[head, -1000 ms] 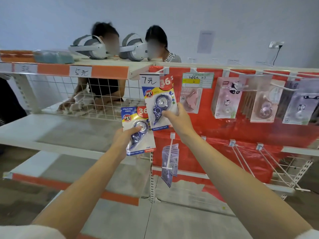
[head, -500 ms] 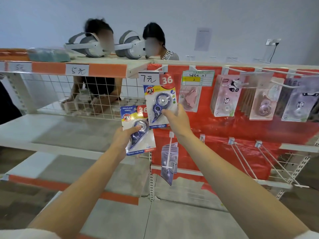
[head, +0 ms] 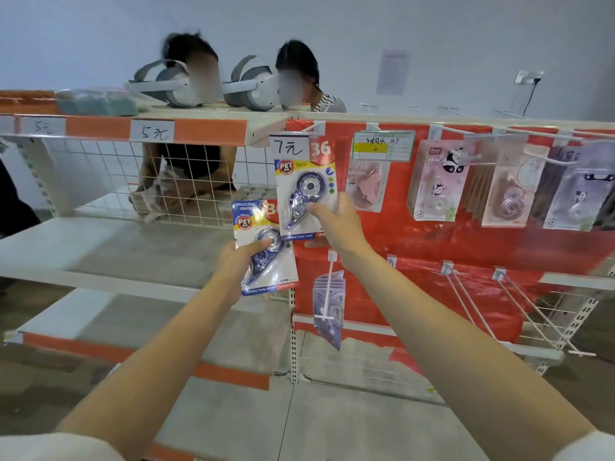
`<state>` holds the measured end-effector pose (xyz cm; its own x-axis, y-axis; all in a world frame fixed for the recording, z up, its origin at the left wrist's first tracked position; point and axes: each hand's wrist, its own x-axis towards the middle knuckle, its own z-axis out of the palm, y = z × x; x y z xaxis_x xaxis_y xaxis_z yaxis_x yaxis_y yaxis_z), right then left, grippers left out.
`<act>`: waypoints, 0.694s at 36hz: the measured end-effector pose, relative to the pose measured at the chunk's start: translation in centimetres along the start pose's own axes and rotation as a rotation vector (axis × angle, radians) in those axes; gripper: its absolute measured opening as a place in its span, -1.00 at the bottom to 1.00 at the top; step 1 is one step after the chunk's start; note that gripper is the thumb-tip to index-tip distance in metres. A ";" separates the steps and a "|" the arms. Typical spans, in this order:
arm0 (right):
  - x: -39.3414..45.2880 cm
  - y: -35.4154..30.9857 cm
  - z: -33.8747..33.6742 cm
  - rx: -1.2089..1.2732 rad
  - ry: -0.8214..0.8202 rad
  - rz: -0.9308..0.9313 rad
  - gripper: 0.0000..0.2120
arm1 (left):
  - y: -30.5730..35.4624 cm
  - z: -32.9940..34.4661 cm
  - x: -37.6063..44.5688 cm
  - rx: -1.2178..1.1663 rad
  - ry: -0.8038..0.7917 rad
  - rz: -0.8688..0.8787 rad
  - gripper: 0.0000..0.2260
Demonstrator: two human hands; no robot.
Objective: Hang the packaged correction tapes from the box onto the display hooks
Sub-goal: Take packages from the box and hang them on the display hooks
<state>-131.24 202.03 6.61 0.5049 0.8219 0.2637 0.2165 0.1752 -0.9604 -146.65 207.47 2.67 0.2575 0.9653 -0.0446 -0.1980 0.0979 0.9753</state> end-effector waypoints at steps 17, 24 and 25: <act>3.7 -1.1 -0.7 -0.561 0.133 -0.045 -0.58 | 0.9 -0.8 -0.4 0.093 -0.014 0.096 -0.80; 3.9 -0.5 -0.5 -0.777 0.089 -0.006 -0.70 | 1.2 -0.9 -0.5 0.119 -0.034 0.109 -0.83; 3.8 -0.4 -0.5 -0.804 0.075 -0.016 -0.72 | 1.1 -1.0 -0.4 0.118 -0.036 0.110 -0.83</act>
<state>-128.98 204.79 8.01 0.5454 0.7791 0.3092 0.7446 -0.2808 -0.6056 -147.91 207.39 3.59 0.2748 0.9590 0.0692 -0.1146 -0.0388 0.9927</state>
